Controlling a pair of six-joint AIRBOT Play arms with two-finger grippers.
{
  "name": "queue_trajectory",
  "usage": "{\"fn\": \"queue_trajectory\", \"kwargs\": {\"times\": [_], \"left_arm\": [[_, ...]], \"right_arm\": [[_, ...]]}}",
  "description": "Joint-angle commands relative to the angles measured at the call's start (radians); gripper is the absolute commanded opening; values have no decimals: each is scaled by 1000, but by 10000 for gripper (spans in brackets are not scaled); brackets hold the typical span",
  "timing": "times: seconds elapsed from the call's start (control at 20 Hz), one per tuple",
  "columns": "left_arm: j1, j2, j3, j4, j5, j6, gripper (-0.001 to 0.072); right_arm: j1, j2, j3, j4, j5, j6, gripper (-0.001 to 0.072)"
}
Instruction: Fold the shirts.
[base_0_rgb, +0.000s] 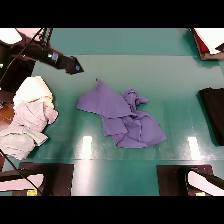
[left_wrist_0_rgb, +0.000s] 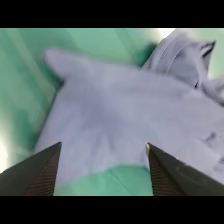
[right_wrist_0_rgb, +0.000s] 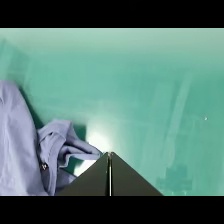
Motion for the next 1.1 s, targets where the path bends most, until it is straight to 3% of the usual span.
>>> {"fn": "queue_trajectory", "kwargs": {"times": [0.0,0.15,0.55,1.0,1.05], "left_arm": [[38,13,-152,9,-1,-31,604],[49,-35,-299,14,101,-3,614],[108,-264,-309,-46,68,9,612],[64,-285,-322,-66,61,37,610],[64,-285,-322,-76,62,26,500]], "right_arm": [[1,0,-37,1,6,0,18],[2,0,-59,1,26,0,18],[7,19,-130,1,62,0,17],[7,129,-276,0,-53,0,17],[7,131,-282,-1,-49,0,17]]}}
